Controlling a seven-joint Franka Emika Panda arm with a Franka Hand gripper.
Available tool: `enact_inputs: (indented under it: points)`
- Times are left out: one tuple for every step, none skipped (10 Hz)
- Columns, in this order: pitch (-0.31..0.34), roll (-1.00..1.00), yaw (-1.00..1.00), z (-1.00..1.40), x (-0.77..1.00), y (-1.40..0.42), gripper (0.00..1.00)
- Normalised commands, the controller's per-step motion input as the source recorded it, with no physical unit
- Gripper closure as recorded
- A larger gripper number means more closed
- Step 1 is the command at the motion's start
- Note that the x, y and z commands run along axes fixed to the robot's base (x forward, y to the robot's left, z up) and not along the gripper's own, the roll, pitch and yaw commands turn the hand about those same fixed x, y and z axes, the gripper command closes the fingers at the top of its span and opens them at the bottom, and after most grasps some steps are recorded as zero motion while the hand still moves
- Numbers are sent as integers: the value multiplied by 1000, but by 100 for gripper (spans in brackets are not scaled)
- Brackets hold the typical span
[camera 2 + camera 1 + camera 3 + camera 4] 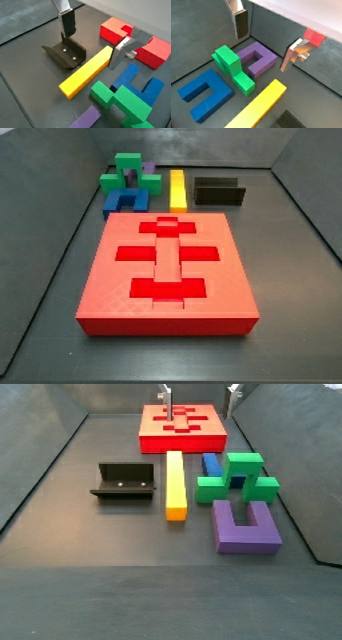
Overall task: Pick up the purple object. Move up. Place the purple object on the fixture. Regrasp the purple object. Move to above the board. Insert the purple object.
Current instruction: Pick up the purple object.
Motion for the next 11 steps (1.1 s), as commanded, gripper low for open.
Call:
enact_inputs:
  points:
    - [0,36,0,0,0,0,0]
    - [74,0,-43,-23,69,31,0]
    - [29,-90,29,-14,237,257,0]
    - [-61,-100,131,-669,146,689,0]
    - [-83,-44,86,-891,46,777,0]
    - [-86,-60,80,-897,74,637,0]
    - [-84,-14,43,-997,0,497,0]
    - [-96,-3,34,-1000,0,466,0]
    - [-116,-3,57,-1000,0,260,0]
    - [-109,-16,77,-957,20,97,0]
    - [-96,0,40,-923,23,51,0]
